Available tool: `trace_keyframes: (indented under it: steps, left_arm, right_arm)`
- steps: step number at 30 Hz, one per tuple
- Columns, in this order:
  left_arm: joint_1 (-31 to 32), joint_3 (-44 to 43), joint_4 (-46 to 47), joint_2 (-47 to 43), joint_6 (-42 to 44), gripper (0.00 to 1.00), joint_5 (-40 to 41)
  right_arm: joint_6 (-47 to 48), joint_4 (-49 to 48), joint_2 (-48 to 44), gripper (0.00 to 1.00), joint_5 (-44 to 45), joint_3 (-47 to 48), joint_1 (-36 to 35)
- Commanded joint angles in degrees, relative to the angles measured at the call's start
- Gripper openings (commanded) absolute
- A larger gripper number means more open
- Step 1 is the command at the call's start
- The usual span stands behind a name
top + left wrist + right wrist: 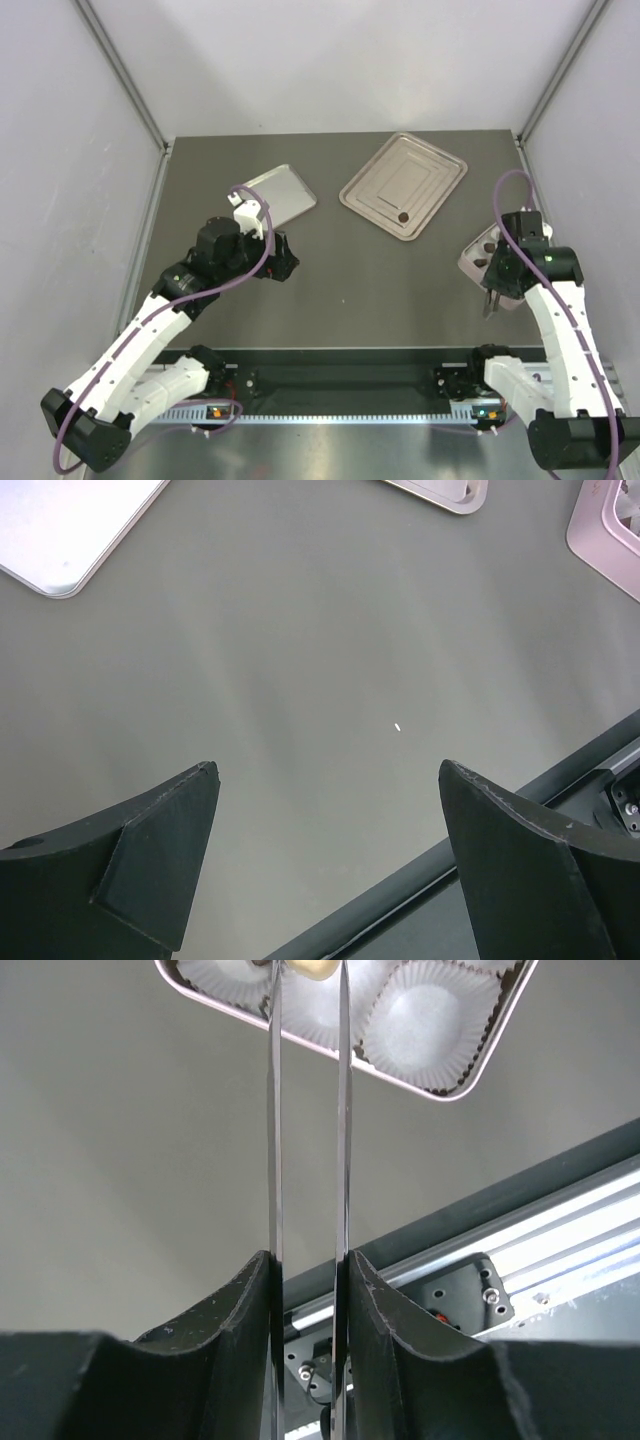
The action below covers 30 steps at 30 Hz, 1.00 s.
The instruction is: Pack the chocolate
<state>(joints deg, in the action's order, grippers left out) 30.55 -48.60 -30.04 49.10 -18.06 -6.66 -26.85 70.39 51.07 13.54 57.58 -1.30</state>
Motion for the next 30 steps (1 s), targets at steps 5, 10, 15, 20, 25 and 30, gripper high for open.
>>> trace_keyframes:
  steps: [5, 10, 15, 20, 25, 30]
  left_arm:
    - [0.2, -0.9, 2.7, -0.8, -0.2, 0.96, -1.4]
    - [0.2, -0.8, 2.5, -0.6, -0.1, 0.96, -1.3]
    - [0.2, -0.9, 2.4, -0.4, -0.1, 0.96, -1.1]
    - [0.2, -0.8, 2.4, -0.5, -0.1, 0.96, -0.9]
    - [0.2, -0.8, 2.4, -0.5, -0.1, 0.96, -0.7]
    - [0.2, -0.8, 2.4, -0.4, -0.1, 0.96, -0.7]
  right_arm:
    - [-2.2, -1.4, -0.4, 0.34, 2.1, -3.1, 0.9]
    - [-2.4, -2.1, 1.0, 0.34, 2.9, -3.4, 0.9]
    - [-2.3, -2.8, 1.1, 0.35, 3.2, -3.5, 0.9]
    - [-2.2, -3.2, 1.6, 0.36, 3.0, -3.6, 0.9]
    - [-1.9, -3.5, 1.7, 0.37, 2.7, -3.7, 0.9]
    - [-1.9, -3.5, 1.3, 0.37, 2.8, -3.5, 0.9]
